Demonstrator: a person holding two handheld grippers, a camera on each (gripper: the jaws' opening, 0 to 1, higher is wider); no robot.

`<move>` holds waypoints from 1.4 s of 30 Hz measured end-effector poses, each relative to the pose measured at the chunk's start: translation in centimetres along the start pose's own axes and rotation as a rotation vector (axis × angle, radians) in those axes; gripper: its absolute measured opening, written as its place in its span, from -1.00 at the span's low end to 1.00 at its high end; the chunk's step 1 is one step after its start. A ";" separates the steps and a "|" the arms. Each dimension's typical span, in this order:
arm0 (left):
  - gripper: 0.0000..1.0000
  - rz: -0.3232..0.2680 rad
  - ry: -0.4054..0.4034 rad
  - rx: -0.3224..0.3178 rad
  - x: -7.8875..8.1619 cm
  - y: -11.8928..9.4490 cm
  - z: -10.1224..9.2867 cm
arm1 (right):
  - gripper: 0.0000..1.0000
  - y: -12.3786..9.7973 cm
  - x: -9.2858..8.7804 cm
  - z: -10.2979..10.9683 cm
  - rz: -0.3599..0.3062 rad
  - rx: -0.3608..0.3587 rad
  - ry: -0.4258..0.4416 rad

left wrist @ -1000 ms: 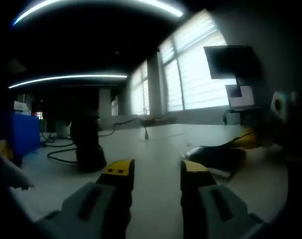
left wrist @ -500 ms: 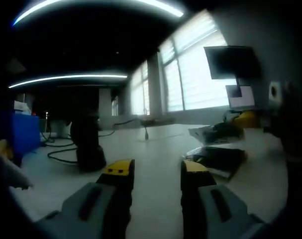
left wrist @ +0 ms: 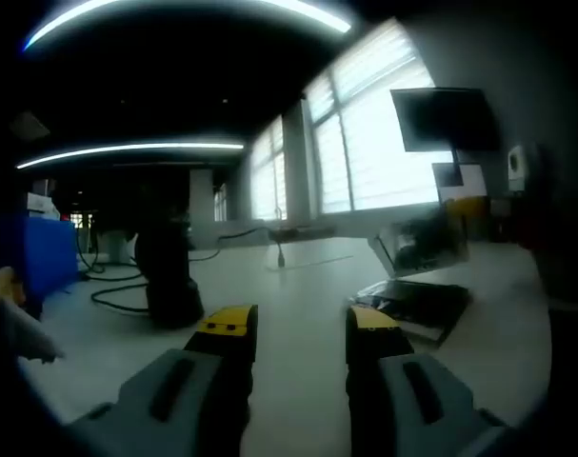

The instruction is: Clip sheet goods on table flip sheet goods clip sheet goods scan sheet goods put sheet goods back to table

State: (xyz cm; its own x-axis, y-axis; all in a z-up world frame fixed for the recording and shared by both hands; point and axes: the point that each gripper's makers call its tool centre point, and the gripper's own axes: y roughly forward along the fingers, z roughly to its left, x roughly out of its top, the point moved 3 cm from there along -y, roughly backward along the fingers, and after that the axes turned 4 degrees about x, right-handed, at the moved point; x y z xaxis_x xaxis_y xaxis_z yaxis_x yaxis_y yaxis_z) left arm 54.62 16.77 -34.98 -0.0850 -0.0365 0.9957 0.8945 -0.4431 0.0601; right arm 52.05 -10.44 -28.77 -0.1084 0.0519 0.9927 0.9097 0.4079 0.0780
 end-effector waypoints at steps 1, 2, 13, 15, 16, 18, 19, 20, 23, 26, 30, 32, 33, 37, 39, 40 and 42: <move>-0.41 0.000 0.000 0.000 0.0 0.0 0.0 | -1.00 0.0 0.1 -0.1 -0.003 -0.006 0.004; -0.41 0.000 0.000 0.000 0.0 0.0 0.0 | -1.00 0.0 0.2 -0.4 -0.009 -0.011 0.013; -0.41 -0.005 -0.005 -0.003 0.1 0.0 0.0 | -1.00 -0.7 0.6 -4.3 -0.083 -0.152 0.301; -0.41 -0.005 -0.005 -0.004 0.1 0.0 0.0 | -1.00 -1.1 0.7 -4.9 -0.101 -0.176 0.326; -0.41 -0.006 -0.005 -0.004 0.1 0.0 0.0 | -1.00 -1.3 0.6 -5.1 -0.103 -0.189 0.336; -0.41 -0.006 -0.004 -0.005 0.1 0.0 0.0 | -1.00 -1.7 0.1 -5.7 -0.101 -0.221 0.356; -0.41 -0.007 -0.004 -0.005 0.1 0.0 0.0 | -1.00 -1.9 -0.4 -6.1 -0.098 -0.240 0.368; -0.41 -0.006 -0.004 -0.004 0.1 0.0 0.0 | -1.00 -2.1 -0.6 -6.3 -0.097 -0.247 0.370; -0.41 -0.004 -0.003 -0.005 0.1 0.0 0.0 | -1.00 -2.8 -1.5 -7.2 -0.119 -0.288 0.451; -0.41 -0.003 0.000 -0.005 0.1 0.0 0.0 | -1.00 -3.5 -1.6 -7.8 -0.190 -0.301 0.561; -0.41 -0.003 0.000 -0.004 0.1 0.0 0.0 | -1.00 -4.4 -2.5 -8.4 -0.207 -0.362 0.569; -0.41 -0.002 -0.001 -0.003 0.1 0.0 0.0 | -1.00 -4.8 -2.7 -8.6 -0.219 -0.386 0.565; -0.41 -0.001 0.000 -0.004 0.1 0.0 0.0 | -1.00 -5.1 -2.8 -8.8 -0.223 -0.401 0.571; -0.41 0.000 0.002 -0.005 0.1 0.0 -0.1 | -1.00 -5.6 -3.8 -9.2 -0.212 -0.437 0.618; -0.41 -0.001 0.001 -0.004 0.1 0.0 0.0 | -1.00 -5.8 -4.3 -9.2 -0.211 -0.457 0.632; -0.41 -0.002 0.001 -0.004 0.1 0.0 0.0 | -1.00 -6.0 -4.6 -9.3 -0.212 -0.469 0.642; -0.41 -0.001 0.001 -0.003 0.1 0.0 0.0 | -1.00 -6.2 -4.9 -9.4 -0.246 -0.480 0.712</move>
State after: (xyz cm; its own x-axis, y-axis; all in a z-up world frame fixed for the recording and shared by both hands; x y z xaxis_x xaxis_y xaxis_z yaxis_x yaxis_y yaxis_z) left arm 54.57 16.77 -34.90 -0.0867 -0.0370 0.9956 0.8931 -0.4456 0.0612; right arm 50.69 -21.81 -33.25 -0.1938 -0.6302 0.7519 0.9806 -0.1013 0.1678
